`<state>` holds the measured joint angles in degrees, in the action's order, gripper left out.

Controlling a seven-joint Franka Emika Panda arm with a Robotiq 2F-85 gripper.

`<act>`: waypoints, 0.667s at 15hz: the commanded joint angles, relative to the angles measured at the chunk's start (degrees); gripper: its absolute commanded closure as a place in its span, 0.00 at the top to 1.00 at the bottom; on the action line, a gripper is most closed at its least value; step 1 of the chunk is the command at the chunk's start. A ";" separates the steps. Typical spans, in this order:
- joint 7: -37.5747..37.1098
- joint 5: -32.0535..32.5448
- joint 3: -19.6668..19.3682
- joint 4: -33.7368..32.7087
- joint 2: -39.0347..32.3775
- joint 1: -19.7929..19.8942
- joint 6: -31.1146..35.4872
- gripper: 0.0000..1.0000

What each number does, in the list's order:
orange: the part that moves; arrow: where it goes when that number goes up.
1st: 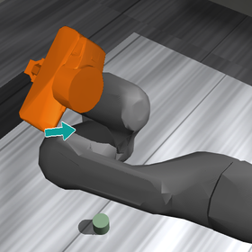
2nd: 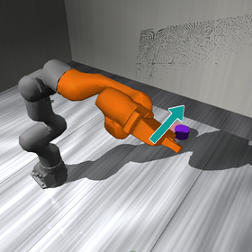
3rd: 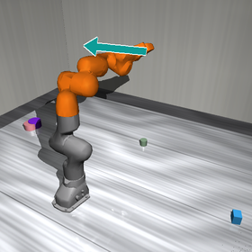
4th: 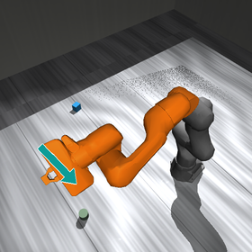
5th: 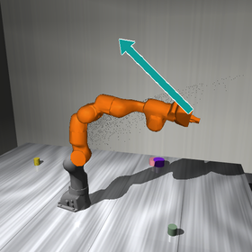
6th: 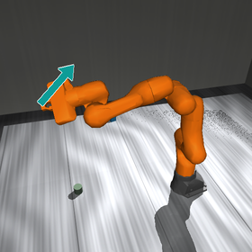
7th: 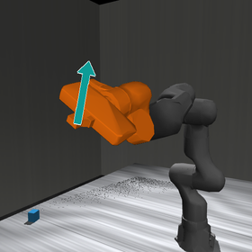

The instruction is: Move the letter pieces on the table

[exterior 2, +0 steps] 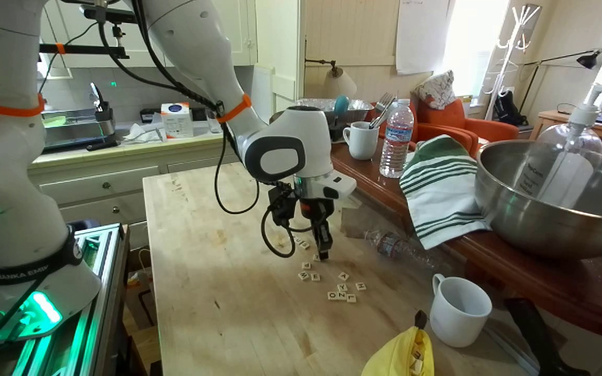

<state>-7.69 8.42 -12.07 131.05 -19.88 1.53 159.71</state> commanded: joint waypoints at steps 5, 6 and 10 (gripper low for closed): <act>0.57 0.75 -0.09 0.58 -0.41 0.05 0.86 0.00; -0.15 0.49 -0.19 0.50 -0.38 -0.09 0.58 0.00; -4.33 -0.21 -0.90 0.18 -0.75 -0.80 0.40 0.00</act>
<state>-8.49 8.36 -12.14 131.05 -19.91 1.51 159.84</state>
